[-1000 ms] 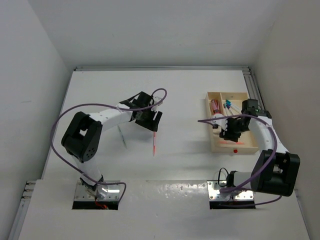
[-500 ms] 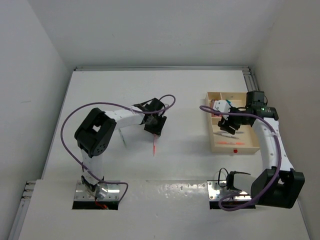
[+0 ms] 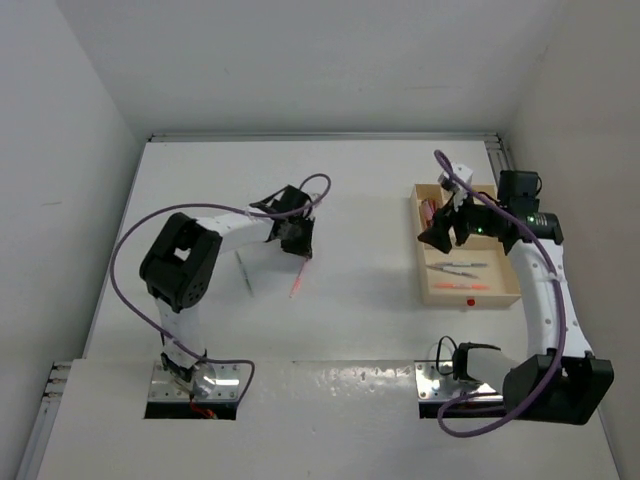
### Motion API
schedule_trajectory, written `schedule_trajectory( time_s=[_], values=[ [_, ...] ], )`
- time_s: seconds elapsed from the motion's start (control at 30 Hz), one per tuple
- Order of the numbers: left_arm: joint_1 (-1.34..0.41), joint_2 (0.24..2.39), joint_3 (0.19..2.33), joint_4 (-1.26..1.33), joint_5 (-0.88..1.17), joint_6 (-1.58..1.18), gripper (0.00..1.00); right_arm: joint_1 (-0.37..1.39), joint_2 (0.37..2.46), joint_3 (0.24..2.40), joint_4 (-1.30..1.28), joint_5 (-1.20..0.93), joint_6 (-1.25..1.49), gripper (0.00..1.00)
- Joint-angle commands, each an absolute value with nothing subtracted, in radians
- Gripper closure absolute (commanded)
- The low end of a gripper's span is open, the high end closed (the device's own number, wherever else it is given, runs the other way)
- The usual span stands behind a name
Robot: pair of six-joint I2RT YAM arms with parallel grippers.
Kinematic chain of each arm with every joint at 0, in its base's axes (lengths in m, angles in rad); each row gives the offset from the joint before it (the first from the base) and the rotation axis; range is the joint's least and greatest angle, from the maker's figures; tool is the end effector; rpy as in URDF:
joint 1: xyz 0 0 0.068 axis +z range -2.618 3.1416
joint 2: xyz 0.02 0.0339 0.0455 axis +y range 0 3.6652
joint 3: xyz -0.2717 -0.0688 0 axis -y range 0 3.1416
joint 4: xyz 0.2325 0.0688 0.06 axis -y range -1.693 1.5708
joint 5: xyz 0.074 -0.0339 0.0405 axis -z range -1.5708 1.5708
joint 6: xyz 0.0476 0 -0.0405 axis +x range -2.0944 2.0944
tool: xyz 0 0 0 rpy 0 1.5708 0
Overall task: Sort the stationery into containers
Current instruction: Grab a piece of stationery with the left arm, then pass the stationery from the left arm to the right
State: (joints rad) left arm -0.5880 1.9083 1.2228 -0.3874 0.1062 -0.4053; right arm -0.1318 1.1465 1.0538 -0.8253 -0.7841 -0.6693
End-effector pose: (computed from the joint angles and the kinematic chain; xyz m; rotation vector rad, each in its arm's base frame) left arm 0.3183 -0.2182 0.1625 0.2844 2.7027 -0.4561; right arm 0.2132 0.0056 0.3138 -0.8811 2.0394 0.5472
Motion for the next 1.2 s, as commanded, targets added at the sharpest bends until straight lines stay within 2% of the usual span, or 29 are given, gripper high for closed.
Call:
schedule_trajectory(
  time_s=[0.0,0.03,0.1,0.17,0.2,0.3,0.33,0.5,0.77,0.9,1.17],
  values=[
    [-0.496,1.678,1.158,-0.174,0.312,-0.414,1.0,-0.086,1.112,1.078,-0.6,-0.959,-0.219,0.37],
    [-0.486,1.625,1.135,-0.046,0.368,-0.428,1.0,-0.057,1.112,1.072,-0.501,-0.968,-0.069,0.37],
    [-0.45,1.539,1.13,0.093,0.44,-0.48,1.0,-0.02,1.118,1.072,-0.38,-0.986,0.065,0.37],
    [-0.399,1.508,1.128,0.202,0.641,-0.561,1.0,0.05,1.132,1.075,-0.293,-0.983,0.245,0.37],
    [-0.39,1.5,1.112,0.362,0.735,-0.703,1.0,0.093,1.146,1.081,-0.209,-0.979,0.356,0.36],
    [-0.391,1.474,1.051,0.707,0.807,-0.994,1.0,0.159,1.192,1.112,-0.091,-0.942,0.472,0.36],
    [-0.399,1.47,1.046,0.748,0.81,-1.037,1.0,0.196,1.204,1.124,-0.072,-0.931,0.5,0.36],
    [-0.443,1.433,1.058,0.817,0.784,-1.106,1.0,0.275,1.287,1.233,-0.017,-0.879,0.546,0.36],
    [-0.465,1.399,1.014,0.884,0.764,-1.169,1.0,0.327,1.312,1.259,-0.008,-0.868,0.551,0.38],
    [-0.463,1.391,1.006,0.882,0.761,-1.17,1.0,0.336,1.315,1.255,-0.011,-0.867,0.548,0.49],
    [-0.468,1.397,1.006,0.907,0.756,-1.187,1.0,0.364,1.333,1.249,-0.04,-0.867,0.508,0.55]
  ],
)
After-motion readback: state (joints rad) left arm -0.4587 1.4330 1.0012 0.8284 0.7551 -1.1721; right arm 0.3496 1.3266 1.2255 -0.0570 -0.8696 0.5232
